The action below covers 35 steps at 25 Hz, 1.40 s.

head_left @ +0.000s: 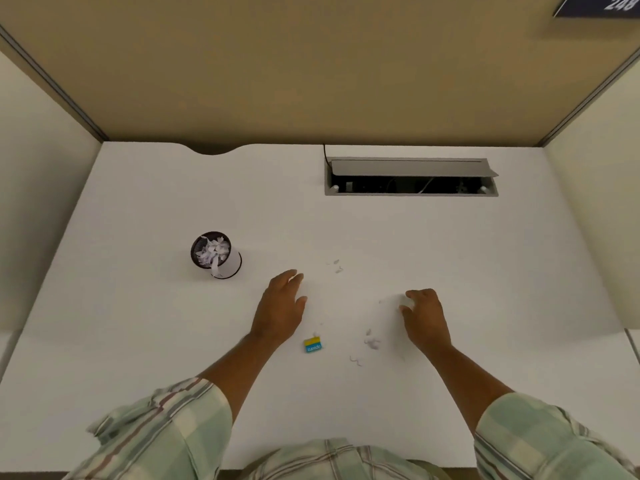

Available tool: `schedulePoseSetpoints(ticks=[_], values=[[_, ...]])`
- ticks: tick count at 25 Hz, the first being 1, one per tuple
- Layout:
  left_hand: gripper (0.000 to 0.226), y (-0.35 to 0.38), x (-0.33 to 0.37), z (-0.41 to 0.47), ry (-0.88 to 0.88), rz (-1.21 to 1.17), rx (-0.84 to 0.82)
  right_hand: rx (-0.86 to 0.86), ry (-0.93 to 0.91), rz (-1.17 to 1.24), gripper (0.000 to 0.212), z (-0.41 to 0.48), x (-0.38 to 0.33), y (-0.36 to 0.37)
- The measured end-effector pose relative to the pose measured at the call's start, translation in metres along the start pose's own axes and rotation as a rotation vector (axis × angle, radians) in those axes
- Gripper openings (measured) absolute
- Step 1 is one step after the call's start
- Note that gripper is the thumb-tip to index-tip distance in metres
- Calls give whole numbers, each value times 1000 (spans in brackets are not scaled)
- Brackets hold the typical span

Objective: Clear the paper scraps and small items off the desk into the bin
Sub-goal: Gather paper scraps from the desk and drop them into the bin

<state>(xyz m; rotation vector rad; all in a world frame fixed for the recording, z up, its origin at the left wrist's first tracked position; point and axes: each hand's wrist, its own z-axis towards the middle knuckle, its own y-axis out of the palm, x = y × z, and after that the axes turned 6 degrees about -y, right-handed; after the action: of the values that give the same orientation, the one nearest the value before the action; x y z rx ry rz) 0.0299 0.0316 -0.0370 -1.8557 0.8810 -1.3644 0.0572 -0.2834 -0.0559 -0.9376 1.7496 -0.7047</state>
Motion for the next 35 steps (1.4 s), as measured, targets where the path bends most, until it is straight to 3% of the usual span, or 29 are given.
schedulePoseSetpoints(ticks=[3,6,9,17,20,23,26,30,35], values=[[64,12,29,29,67,127,-147,-71,-124,-126,39,0,-4,5],[75,27,50,51,160,286,-288,-202,-327,-270,57,1,-12,16],[83,41,60,58,159,358,-412,-314,-397,-336,67,-4,-11,28],[77,78,50,-5,294,378,-406,-300,-601,-375,62,-53,13,52],[57,76,36,-32,340,159,-371,-318,-652,-317,57,-66,20,53],[35,57,24,-36,198,-174,-102,-148,-487,-16,46,-62,20,34],[21,38,13,-26,-65,-240,64,90,-165,88,21,-45,29,5],[9,30,5,-19,-275,-111,-80,-40,50,-28,25,-46,41,-10],[9,38,16,-22,-370,-19,-259,-74,62,-23,22,-63,24,11]])
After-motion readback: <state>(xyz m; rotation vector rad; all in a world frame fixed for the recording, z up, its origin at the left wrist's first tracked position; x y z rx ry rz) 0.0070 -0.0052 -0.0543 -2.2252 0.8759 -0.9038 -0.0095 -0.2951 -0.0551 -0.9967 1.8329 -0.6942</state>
